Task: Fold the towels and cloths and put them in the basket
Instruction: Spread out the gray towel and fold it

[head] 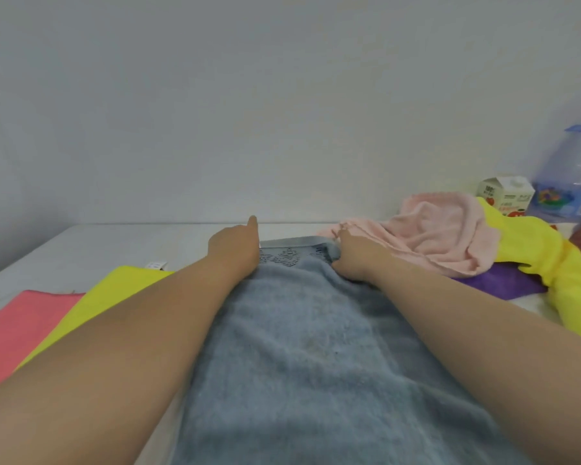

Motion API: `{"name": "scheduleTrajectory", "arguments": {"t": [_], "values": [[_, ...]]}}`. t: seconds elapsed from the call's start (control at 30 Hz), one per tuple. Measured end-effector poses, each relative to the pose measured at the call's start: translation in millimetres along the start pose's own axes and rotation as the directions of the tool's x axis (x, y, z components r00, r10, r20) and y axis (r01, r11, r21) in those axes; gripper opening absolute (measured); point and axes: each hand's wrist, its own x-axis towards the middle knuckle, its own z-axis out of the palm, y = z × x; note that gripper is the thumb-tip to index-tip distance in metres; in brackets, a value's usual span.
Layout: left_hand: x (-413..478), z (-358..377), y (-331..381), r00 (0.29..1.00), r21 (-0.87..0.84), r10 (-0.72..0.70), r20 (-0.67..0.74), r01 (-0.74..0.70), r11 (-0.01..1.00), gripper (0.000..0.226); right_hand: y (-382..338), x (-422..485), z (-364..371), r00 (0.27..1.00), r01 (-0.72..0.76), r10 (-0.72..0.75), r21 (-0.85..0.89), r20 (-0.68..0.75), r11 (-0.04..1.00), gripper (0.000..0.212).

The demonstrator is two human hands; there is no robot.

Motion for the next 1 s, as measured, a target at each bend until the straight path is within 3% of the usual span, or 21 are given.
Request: {"name": "scheduleTrajectory", "arguments": {"t": [0.07,0.13,0.27,0.37,0.43,0.5,0.6,0.73,0.77,0.83,0.87,0.9,1.0], "values": [[7,1,3,0.996,0.014,0.023,0.088,-0.024,1.0,0.07,-2,2,-4,0.991,0.025,-0.028,0.027,0.131,0.999,0.025],[13,3,4,0.979,-0.023,0.043,0.198,-0.039,0.999,0.075,-3,-4,-13,0.988,0.042,-0.047,0.035,0.144,0.999,0.019],[12,-5,4,0.94,-0.061,0.101,0.325,-0.085,0.994,0.047,-1,-25,-33,0.987,0.121,-0.132,-0.109,-0.096,0.987,0.008],[4,-12,0,0.96,-0.054,0.082,0.269,-0.07,0.996,0.014,4,-39,-43,0.968,0.067,-0.101,-0.151,-0.23,0.986,0.01],[-4,-18,-3,0.987,-0.088,0.01,0.162,0.004,0.996,0.014,11,-48,-53,0.954,0.008,-0.077,-0.229,-0.291,0.973,0.011],[-10,-26,-4,0.985,-0.267,-0.058,0.163,0.101,0.958,0.016,18,-54,-61,0.945,-0.085,-0.009,-0.273,-0.326,0.958,0.012],[-21,-41,-2,0.948,-0.579,-0.119,0.297,0.277,0.767,0.019,31,-62,-79,0.951,-0.2,0.149,-0.171,-0.271,0.965,0.023],[-33,-55,-1,0.92,-0.774,-0.179,0.347,0.389,0.5,0.017,46,-71,-101,0.961,-0.263,0.266,0.057,-0.076,0.963,0.021],[-35,-58,-1,0.912,-0.801,-0.188,0.364,0.409,0.436,0.016,50,-71,-101,0.951,-0.304,0.308,0.236,0.02,0.923,0.027],[-38,-63,1,0.899,-0.838,-0.197,0.392,0.437,0.327,0.013,52,-73,-99,0.899,-0.435,0.358,0.605,0.252,0.667,0.037],[-40,-67,2,0.896,-0.855,-0.197,0.398,0.44,0.274,0.011,51,-75,-100,0.877,-0.478,0.336,0.677,0.342,0.559,0.038],[-40,-70,3,0.896,-0.873,-0.185,0.403,0.437,0.214,0.009,52,-74,-99,0.867,-0.498,0.315,0.696,0.386,0.518,0.035],[-39,-83,5,0.892,-0.894,-0.07,0.447,0.449,0.008,0.02,53,-67,-95,0.88,-0.475,0.285,0.735,0.381,0.483,0.025]]}}
